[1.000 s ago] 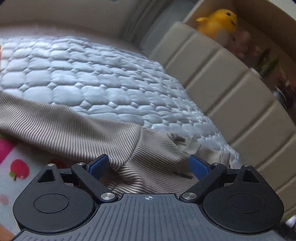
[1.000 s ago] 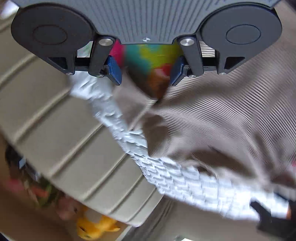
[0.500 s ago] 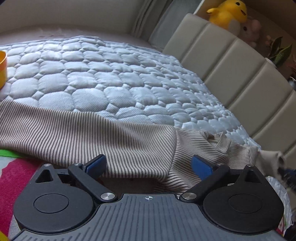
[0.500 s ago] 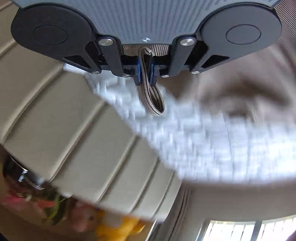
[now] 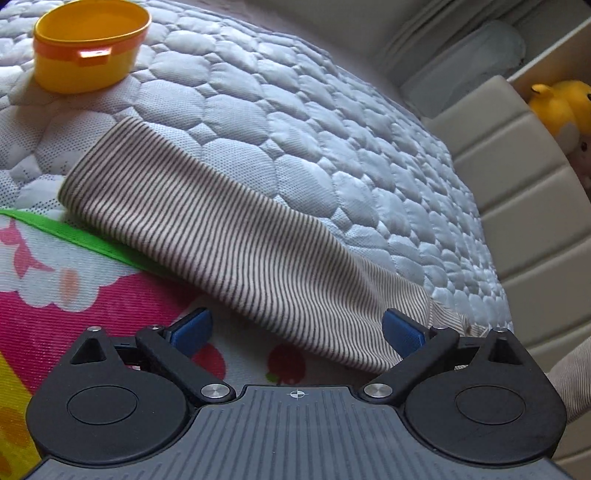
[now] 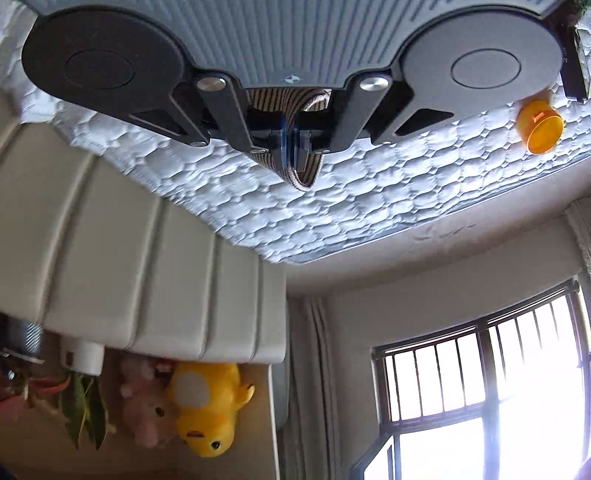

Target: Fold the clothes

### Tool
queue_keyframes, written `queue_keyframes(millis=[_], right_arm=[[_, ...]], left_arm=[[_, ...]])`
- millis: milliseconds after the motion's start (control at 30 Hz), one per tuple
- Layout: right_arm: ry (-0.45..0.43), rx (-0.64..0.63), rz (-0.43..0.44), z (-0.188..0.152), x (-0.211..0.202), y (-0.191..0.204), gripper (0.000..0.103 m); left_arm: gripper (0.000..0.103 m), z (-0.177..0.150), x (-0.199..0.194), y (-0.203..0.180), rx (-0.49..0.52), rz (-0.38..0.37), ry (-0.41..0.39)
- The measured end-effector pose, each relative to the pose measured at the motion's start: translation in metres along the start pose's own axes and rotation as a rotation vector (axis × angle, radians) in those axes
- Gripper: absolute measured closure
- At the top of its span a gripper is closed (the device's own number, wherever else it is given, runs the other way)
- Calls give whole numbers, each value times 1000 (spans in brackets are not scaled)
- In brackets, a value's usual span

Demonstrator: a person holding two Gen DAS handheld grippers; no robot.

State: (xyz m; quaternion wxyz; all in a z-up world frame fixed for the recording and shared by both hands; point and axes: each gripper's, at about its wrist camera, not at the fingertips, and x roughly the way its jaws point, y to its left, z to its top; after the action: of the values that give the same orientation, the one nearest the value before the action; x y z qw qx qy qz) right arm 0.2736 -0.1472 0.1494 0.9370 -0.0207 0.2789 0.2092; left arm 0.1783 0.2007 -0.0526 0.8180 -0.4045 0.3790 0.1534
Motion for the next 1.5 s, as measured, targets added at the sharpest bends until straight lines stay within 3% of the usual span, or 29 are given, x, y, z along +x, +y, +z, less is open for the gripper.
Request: queue_keyframes(millis=[467, 567, 633, 700, 833, 1133, 1267, 1333, 1500], right_arm=[[138, 37, 158, -55, 111, 56, 99], [139, 84, 202, -62, 117, 51, 92], [104, 113, 221, -61, 109, 40, 68], [35, 118, 199, -58, 88, 20, 60], [-30, 107, 45, -70, 55, -34, 43], [146, 106, -30, -145, 96, -59, 40], [220, 98, -65, -177, 112, -69, 29], [193, -16, -108, -180, 96, -65, 27], [122, -302, -212, -189, 55, -54, 23]], left_arm=[[0, 0, 10, 1, -3, -6, 30], [0, -2, 12, 0, 9, -5, 33], [0, -3, 13, -2, 17, -4, 35], [0, -3, 13, -2, 18, -2, 35], [0, -4, 13, -4, 21, 3, 31], [0, -9, 16, -8, 47, 22, 22], [0, -14, 15, -16, 91, 39, -7], [0, -17, 9, -25, 135, -1, -36], [0, -38, -3, -69, 357, -172, -91]])
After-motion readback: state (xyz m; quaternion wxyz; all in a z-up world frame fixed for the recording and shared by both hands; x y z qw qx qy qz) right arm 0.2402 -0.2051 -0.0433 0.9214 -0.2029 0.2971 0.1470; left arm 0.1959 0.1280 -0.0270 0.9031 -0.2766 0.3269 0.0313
